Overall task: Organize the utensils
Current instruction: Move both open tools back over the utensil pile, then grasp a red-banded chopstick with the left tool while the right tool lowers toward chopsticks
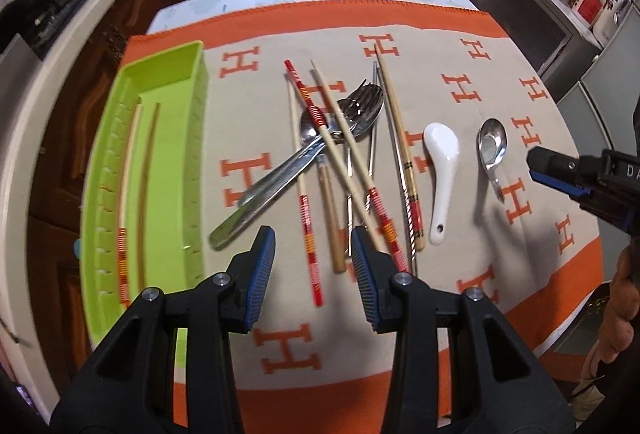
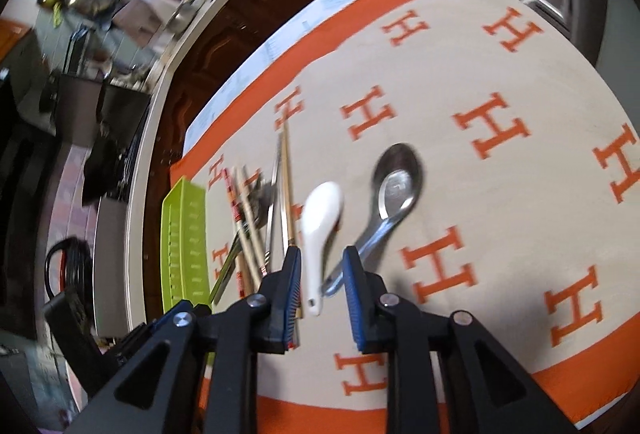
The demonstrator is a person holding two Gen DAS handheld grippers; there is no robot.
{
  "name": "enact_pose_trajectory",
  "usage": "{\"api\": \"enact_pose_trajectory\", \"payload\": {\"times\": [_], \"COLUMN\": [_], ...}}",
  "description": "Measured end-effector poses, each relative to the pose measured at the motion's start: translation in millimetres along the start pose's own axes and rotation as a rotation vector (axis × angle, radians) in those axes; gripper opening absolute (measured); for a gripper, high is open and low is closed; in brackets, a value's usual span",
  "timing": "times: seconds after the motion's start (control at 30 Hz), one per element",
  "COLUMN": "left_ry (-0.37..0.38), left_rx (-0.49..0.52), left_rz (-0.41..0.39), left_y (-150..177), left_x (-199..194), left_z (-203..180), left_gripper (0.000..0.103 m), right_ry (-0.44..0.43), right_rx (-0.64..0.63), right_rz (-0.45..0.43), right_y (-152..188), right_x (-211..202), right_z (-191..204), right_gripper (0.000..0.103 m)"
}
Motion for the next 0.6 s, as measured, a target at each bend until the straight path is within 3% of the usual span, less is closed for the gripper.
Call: {"api": "enact_pose_trajectory", "payload": {"times": [0.27,0.43,0.6], "left_ry": [0.140,0.198,0.255], "left_rx": [-0.058,-0.092,-0.130], "left_rz": [0.027,0.060,0.102], "left_y": [-37,-57,-66], "left_x": [28,45,59], "left_z": [0,1,3], "left_gripper": [0.035,0.025,0.017], "right_ry": [-0.043,-0.080,-0.080], "right_rx": [0.088,0.124,0.126], "right_rz": [0.042,0.094,0.090], "right_y": [-12,-10,-13], "right_x": [12,25,26], "right_z": [-30,-38,-41], "right_gripper": [0.022,0.022,0.022]}}
Point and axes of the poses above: each gripper's, at about its wrist camera, not at the fingertips, and x roughly the way its jaws point, z to its left, y to its underside, the point moved 9 cm from there along x, roughly the way its jaws point, and after that the axes turned 15 degrees about z, right-handed, at the moved point
